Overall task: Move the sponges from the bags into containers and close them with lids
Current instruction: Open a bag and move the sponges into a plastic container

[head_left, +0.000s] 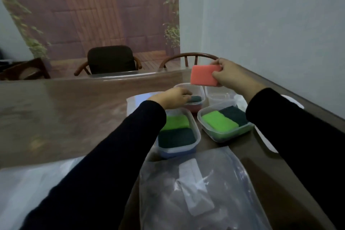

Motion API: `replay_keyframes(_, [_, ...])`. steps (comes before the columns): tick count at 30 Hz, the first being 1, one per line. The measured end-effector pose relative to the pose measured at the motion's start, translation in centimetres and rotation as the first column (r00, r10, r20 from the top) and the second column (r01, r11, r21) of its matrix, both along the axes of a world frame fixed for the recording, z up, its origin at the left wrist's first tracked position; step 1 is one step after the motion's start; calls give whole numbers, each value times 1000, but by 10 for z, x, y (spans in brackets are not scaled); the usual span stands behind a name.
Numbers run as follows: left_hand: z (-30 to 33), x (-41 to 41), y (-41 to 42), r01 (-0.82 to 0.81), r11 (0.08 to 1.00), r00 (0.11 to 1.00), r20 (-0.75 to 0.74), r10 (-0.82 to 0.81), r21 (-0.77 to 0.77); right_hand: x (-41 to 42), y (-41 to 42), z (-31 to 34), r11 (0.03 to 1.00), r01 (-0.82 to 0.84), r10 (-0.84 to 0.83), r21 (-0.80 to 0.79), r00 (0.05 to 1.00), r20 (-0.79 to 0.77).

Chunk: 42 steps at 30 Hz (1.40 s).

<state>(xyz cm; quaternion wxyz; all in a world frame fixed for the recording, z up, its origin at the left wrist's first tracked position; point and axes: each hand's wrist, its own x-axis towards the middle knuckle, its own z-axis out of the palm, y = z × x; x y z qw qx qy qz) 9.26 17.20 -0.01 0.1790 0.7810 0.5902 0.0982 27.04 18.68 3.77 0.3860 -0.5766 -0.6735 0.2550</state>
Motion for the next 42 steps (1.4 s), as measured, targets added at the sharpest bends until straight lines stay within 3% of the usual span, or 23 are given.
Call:
replay_keyframes(6, [-20,-5,28,42,999,999,-33,-41,13,-24,43,-8,994,-98,108,-57,970,218])
replay_keyframes(12, [-25,-12,32,85,994,994,-71,-80,73,-44,68,-23,995,-100,76,22,866,494])
replay_keyframes(21, [-32,-18,40,74,986,997,-29,-71,151,-35,82,-29,986,-157,158,-50,814,559])
replay_keyframes(29, [-32,-19,41,47,976,999,-15,-45,213,-42,81,-41,981,-194,133,-13,625,770])
replay_keyframes(34, [-27,-20,47,-17,990,989,147,-4,143,-38,83,-37,987,-163,104,10,672,733])
replay_keyframes(39, [-27,-14,57,-47,989,996,79,36,139,-36,78,-29,986,-164,96,34,717,690])
replay_keyframes(42, [-31,-10,62,22,991,995,-96,-9,132,-37,66,-36,974,-228,165,-16,653,739])
